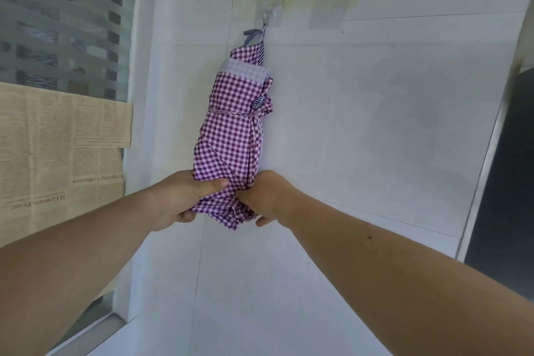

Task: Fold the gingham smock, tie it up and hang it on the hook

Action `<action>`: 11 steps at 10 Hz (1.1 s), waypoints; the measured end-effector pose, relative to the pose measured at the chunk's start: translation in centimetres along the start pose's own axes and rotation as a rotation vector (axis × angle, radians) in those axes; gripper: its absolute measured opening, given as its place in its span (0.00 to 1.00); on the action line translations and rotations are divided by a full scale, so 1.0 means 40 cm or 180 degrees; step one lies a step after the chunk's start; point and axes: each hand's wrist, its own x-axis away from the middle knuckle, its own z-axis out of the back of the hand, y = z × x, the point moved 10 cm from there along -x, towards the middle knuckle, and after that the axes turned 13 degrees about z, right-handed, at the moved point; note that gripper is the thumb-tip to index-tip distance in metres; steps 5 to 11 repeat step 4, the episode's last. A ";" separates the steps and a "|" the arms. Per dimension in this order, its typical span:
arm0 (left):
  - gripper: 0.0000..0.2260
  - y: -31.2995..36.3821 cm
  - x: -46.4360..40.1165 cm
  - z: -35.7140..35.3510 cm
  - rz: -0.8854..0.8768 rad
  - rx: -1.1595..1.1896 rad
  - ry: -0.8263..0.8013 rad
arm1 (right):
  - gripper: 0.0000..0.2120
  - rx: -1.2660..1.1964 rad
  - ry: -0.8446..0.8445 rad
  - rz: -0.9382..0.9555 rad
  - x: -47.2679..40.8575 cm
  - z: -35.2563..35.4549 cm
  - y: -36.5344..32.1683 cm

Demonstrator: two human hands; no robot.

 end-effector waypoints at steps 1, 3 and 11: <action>0.29 -0.007 0.016 0.012 0.0004 -0.0277 0.0052 | 0.24 -0.0063 -0.0095 -0.0142 0.026 -0.007 0.016; 0.51 0.034 0.068 0.018 -0.0169 -0.0589 0.0070 | 0.30 0.0009 -0.0108 -0.0443 0.090 0.025 0.027; 0.58 0.071 0.090 0.031 -0.0334 -0.0722 0.0397 | 0.27 0.0197 0.0148 -0.0404 0.116 0.078 0.005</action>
